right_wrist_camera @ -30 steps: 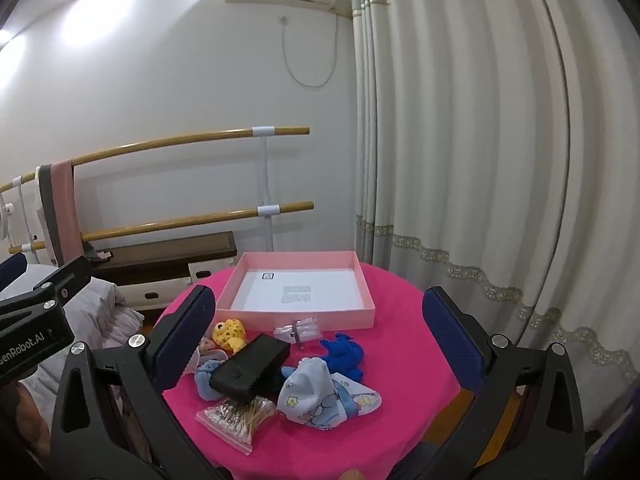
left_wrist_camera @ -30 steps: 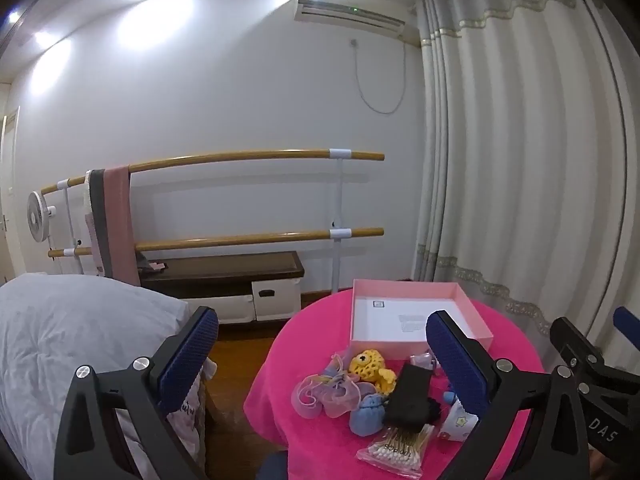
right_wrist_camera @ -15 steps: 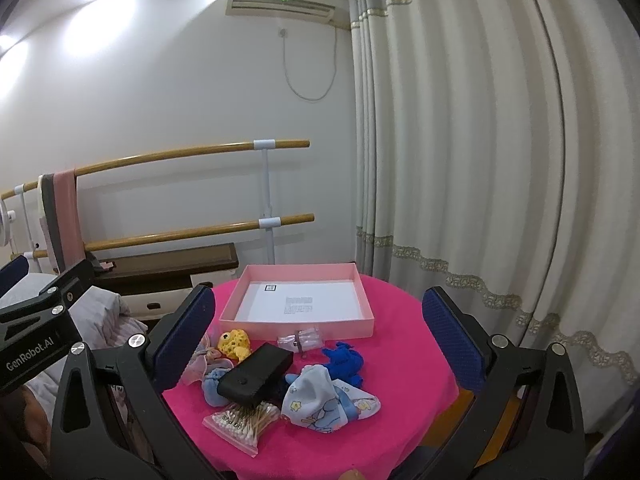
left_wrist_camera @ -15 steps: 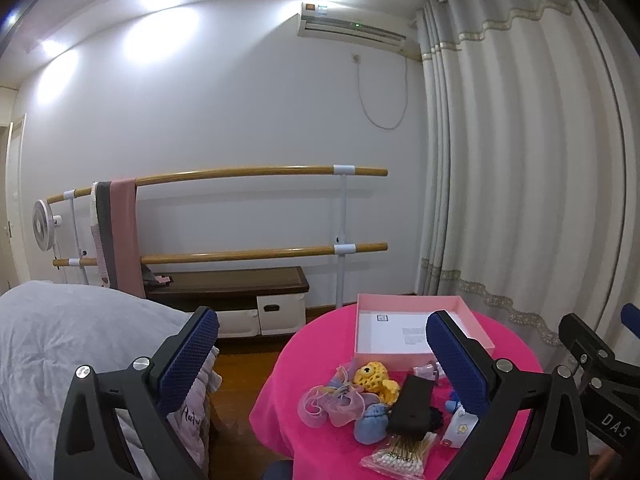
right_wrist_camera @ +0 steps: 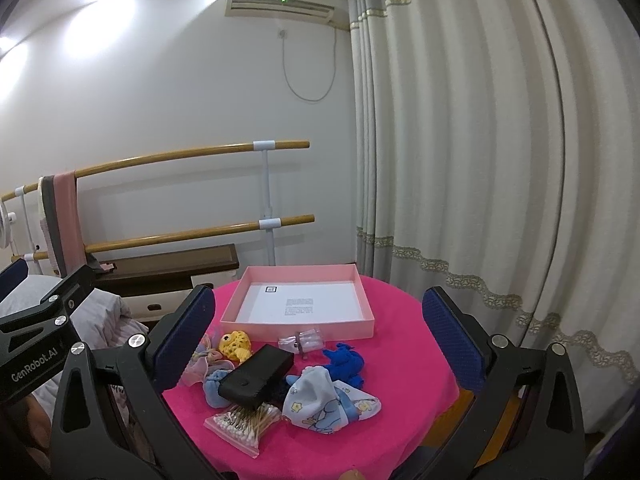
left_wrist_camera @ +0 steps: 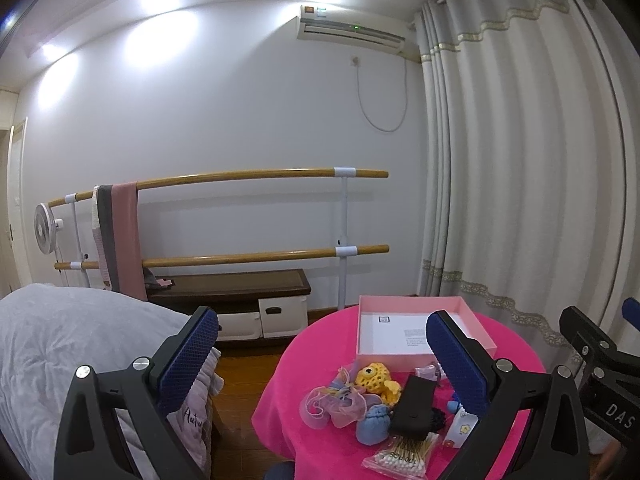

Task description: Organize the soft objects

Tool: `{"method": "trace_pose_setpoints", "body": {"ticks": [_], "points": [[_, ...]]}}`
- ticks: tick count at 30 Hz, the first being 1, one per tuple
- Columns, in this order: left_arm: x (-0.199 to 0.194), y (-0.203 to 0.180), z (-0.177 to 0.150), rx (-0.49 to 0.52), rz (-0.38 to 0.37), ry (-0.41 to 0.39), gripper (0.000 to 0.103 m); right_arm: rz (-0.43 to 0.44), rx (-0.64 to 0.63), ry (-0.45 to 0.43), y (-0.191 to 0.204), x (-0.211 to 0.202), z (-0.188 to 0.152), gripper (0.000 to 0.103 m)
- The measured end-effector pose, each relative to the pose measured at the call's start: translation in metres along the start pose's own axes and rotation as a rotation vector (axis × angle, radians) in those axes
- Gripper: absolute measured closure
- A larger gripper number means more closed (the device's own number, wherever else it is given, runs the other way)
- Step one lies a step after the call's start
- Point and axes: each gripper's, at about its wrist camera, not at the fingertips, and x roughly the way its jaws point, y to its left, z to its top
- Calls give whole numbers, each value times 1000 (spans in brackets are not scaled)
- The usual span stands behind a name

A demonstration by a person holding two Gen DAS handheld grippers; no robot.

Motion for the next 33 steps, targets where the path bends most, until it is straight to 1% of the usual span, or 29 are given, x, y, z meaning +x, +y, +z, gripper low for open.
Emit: {"method": "trace_pose_setpoints", "body": {"ticks": [9, 17, 25, 33], "points": [[-1, 4, 1, -10, -1, -1, 0, 5, -3, -6, 1, -3, 0, 0], [7, 4, -4, -8, 1, 16, 0, 9, -5, 4, 2, 0, -3, 0], [5, 6, -3, -12, 1, 4, 0, 14, -6, -4, 1, -3, 0, 0], [9, 6, -9, -8, 0, 16, 0, 17, -11, 5, 2, 1, -1, 0]]}}
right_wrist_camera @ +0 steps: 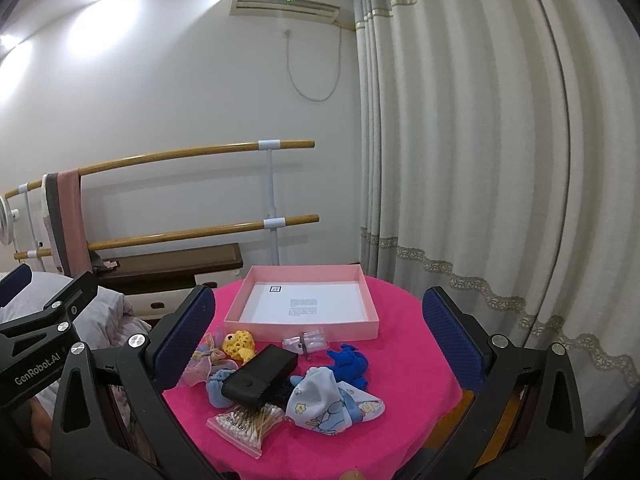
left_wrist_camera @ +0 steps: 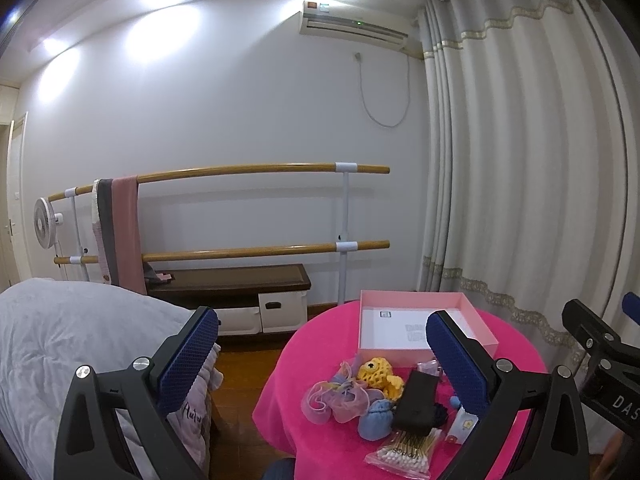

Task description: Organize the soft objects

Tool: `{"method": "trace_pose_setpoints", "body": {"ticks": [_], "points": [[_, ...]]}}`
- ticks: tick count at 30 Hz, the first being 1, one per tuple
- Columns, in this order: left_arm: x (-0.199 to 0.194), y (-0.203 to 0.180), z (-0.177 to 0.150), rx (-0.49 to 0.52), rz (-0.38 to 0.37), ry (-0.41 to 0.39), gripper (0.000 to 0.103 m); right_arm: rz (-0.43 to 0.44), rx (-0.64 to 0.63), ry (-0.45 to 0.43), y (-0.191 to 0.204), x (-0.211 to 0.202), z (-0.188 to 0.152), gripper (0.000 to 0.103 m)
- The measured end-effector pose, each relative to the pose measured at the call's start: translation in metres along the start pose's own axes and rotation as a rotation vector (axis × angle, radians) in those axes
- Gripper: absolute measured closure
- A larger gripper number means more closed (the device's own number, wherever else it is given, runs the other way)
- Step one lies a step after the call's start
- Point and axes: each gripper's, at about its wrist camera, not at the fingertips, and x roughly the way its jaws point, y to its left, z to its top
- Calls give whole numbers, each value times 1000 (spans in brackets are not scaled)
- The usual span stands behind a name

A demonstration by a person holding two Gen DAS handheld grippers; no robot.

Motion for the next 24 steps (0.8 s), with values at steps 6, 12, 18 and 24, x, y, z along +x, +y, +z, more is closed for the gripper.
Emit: {"method": "trace_pose_setpoints", "body": {"ticks": [6, 12, 18, 24], "points": [[4, 1, 0, 0, -1, 13, 0, 6, -6, 7, 1, 4, -1, 0], [12, -1, -1, 11, 1, 30, 0, 8, -5, 15, 3, 7, -4, 0], [35, -2, -8, 17, -10, 99, 0, 6, -8, 67, 0, 26, -16, 0], [73, 0, -20, 18, -9, 211, 0, 1, 1, 173, -13, 62, -43, 0]]}}
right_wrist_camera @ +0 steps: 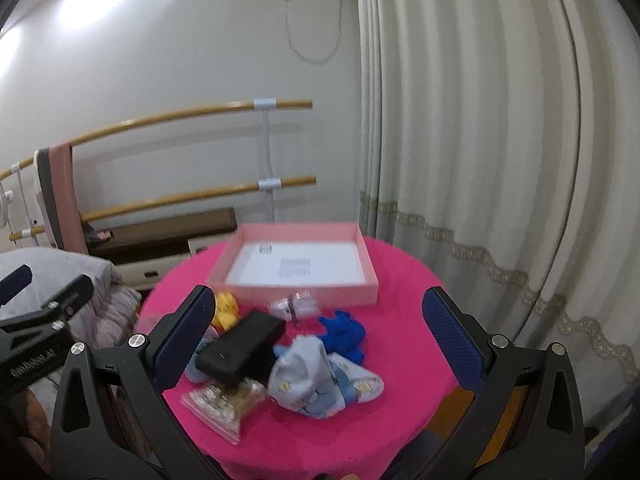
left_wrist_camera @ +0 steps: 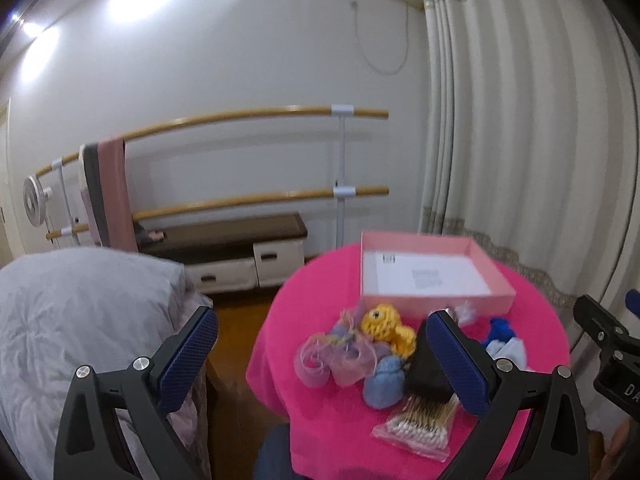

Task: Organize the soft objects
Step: 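Lower the left tool onto the pink organza scrunchie while the right tool grasps the printed cloth bundle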

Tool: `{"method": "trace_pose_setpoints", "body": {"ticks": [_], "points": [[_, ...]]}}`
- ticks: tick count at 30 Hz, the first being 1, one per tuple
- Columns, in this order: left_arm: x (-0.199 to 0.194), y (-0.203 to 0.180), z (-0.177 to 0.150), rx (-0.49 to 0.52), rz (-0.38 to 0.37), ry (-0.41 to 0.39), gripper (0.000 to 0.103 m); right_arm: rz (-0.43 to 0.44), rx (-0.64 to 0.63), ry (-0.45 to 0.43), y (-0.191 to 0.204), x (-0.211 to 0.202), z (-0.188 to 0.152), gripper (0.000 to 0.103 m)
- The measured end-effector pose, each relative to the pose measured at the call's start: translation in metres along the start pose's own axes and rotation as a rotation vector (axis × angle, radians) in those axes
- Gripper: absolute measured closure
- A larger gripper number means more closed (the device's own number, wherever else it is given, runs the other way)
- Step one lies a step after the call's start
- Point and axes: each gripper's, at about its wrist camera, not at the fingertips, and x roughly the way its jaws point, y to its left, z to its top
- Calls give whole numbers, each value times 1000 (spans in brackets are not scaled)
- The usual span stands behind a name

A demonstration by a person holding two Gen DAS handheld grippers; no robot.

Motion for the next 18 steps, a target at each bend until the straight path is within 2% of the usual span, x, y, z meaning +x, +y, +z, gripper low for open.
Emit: {"method": "trace_pose_setpoints", "body": {"ticks": [8, 10, 14, 18], "points": [[62, 4, -11, 6, 11, 153, 0, 37, -11, 214, -7, 73, -46, 1], [74, 2, -14, 12, 12, 181, 0, 47, -3, 246, -7, 84, -56, 6], [105, -1, -18, 14, 11, 231, 0, 56, 6, 299, -9, 105, -69, 9], [125, -5, -21, 19, 3, 248, 0, 68, 11, 328, -11, 118, -74, 9]]}}
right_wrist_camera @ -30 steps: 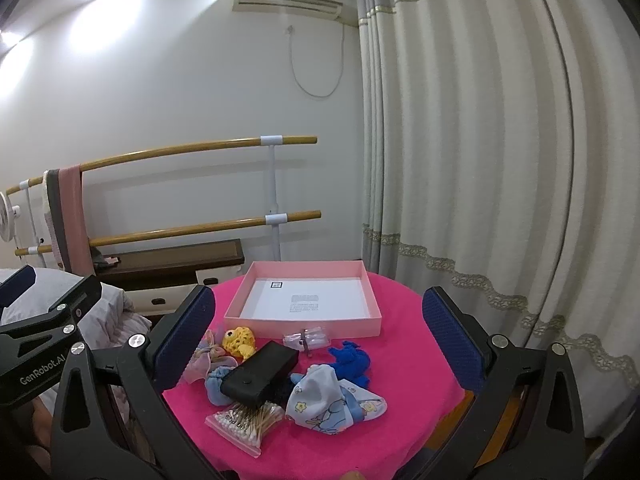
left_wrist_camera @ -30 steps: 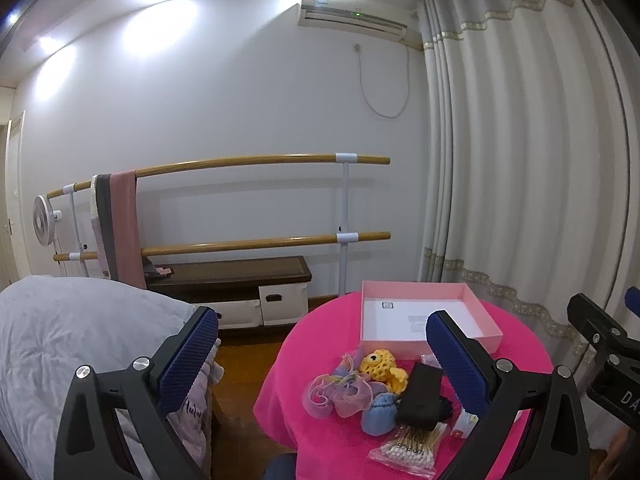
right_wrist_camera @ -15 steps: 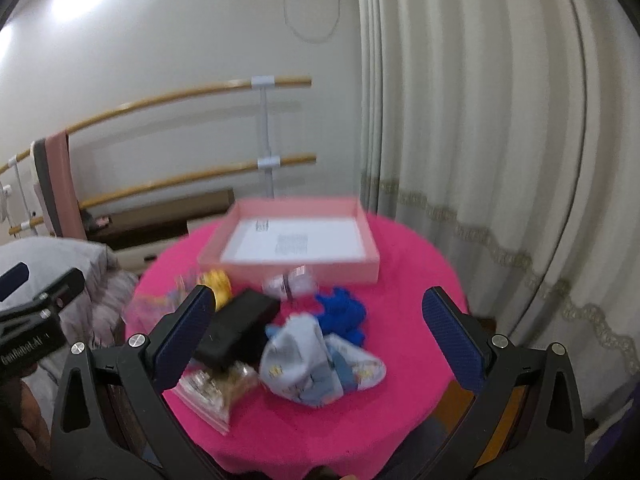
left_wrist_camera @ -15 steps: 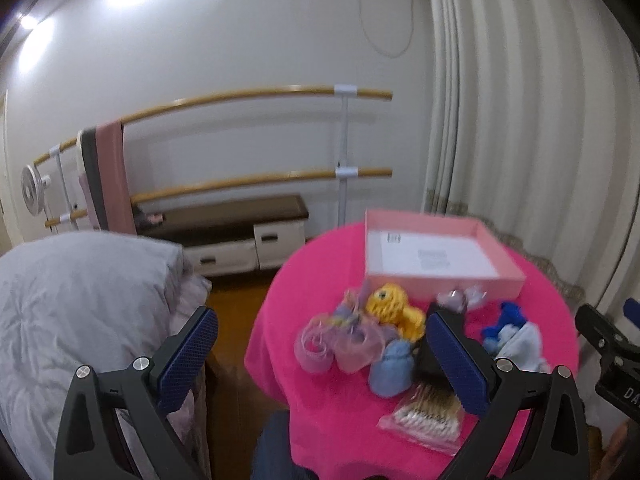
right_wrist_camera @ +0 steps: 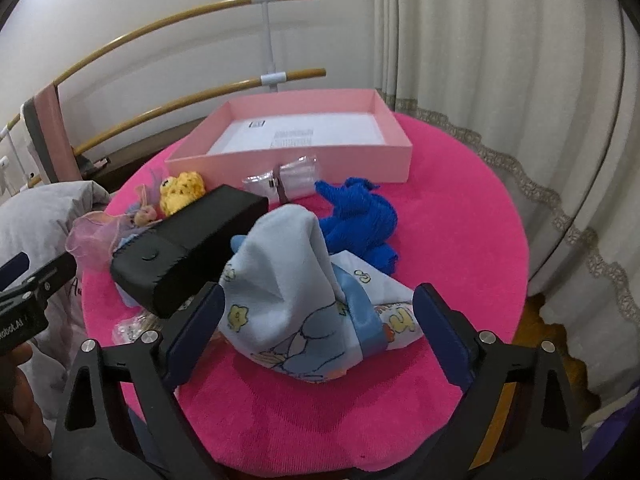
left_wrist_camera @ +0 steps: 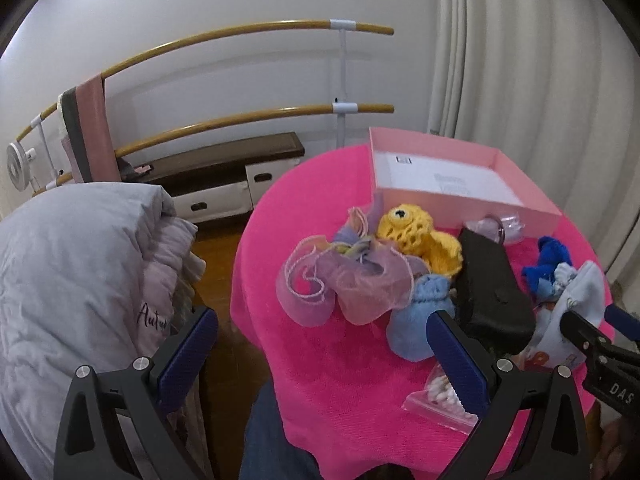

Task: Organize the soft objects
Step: 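Lower the left tool onto the pink organza scrunchie while the right tool grasps the printed cloth bundle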

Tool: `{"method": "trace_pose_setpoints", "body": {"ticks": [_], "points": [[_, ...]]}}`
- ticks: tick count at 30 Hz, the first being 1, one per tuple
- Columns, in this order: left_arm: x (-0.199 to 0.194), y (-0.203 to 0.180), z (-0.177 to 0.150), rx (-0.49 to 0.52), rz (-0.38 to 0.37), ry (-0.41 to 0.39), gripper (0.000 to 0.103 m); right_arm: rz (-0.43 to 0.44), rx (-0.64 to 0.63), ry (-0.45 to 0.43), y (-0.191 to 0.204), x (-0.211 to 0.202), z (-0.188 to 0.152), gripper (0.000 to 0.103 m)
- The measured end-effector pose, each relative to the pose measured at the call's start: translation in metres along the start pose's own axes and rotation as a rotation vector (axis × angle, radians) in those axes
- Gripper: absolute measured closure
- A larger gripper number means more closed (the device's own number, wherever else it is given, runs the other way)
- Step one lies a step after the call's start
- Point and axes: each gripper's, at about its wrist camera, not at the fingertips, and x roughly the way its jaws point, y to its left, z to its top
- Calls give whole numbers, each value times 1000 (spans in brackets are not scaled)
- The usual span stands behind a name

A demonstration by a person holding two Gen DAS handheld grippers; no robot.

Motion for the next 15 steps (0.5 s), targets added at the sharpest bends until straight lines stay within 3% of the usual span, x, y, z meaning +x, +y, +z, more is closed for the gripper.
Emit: {"method": "trace_pose_setpoints", "body": {"ticks": [4, 15], "points": [[20, 4, -4, -10, 12, -1, 0, 15, 0, 19, 3, 7, 2, 17], [69, 5, 13, 16, 67, 37, 0, 36, 12, 52, -3, 30, 18, 18]]}}
